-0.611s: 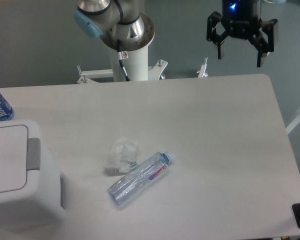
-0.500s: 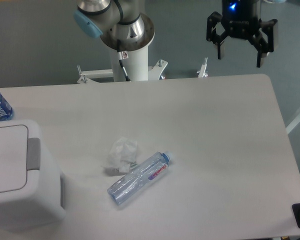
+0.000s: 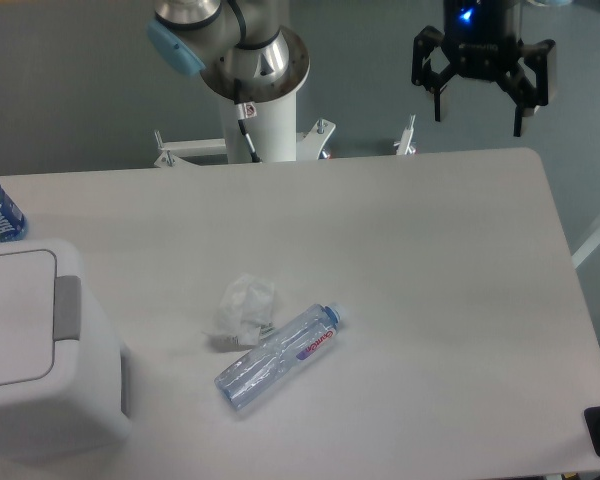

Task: Open the trash can

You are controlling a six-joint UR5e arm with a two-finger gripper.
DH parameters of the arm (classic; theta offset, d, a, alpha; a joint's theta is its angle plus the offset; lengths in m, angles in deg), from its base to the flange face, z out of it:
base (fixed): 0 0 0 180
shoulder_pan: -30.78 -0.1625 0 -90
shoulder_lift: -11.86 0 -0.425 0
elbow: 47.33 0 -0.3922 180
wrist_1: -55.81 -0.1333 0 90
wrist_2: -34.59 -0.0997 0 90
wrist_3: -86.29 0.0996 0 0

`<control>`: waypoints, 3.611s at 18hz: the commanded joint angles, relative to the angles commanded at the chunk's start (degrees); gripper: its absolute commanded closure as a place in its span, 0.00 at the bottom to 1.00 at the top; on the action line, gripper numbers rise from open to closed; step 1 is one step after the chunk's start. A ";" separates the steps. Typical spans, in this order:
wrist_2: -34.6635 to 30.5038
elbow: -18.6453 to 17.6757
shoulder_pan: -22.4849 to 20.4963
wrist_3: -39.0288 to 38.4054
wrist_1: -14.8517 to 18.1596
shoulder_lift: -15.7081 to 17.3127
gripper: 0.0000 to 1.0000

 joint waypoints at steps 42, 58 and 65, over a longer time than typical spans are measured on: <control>10.28 0.35 31.83 -64.10 -11.18 -10.46 0.00; 10.11 0.26 32.80 -64.01 -12.15 -12.13 0.00; 10.11 0.26 32.88 -64.01 -12.15 -12.22 0.00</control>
